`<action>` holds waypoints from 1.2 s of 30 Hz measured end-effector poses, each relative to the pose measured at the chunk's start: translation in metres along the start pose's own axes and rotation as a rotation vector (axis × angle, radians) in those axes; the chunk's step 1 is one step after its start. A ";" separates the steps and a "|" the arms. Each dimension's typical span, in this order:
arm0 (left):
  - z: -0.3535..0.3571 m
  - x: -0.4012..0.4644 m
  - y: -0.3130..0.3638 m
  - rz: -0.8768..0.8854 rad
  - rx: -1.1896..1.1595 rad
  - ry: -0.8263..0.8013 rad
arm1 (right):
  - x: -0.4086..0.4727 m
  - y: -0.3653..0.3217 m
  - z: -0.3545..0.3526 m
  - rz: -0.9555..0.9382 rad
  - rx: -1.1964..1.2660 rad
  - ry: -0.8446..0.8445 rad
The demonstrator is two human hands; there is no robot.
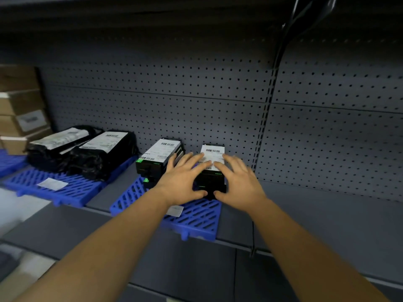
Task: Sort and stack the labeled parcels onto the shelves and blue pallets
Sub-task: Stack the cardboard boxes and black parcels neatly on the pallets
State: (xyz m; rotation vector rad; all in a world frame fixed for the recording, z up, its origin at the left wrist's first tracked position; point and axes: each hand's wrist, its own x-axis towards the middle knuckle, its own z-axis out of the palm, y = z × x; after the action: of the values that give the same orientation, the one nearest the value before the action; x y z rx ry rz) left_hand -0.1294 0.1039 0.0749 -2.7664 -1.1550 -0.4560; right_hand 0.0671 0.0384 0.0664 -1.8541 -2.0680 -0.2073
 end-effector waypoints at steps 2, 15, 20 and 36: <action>0.006 0.001 0.002 -0.010 0.056 0.004 | 0.000 0.000 0.003 -0.002 -0.023 -0.004; 0.028 0.015 0.001 -0.012 0.225 0.095 | 0.004 -0.002 0.029 0.101 -0.163 0.083; 0.029 0.021 -0.007 0.007 0.215 0.081 | 0.007 -0.005 0.033 0.138 -0.174 0.074; 0.021 0.025 -0.010 0.012 0.193 0.037 | 0.012 -0.004 0.025 0.166 -0.173 0.058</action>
State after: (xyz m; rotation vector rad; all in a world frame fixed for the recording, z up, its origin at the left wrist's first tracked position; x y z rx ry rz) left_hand -0.1149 0.1322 0.0626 -2.5876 -1.1103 -0.3715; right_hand 0.0581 0.0572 0.0483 -2.0842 -1.8983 -0.4031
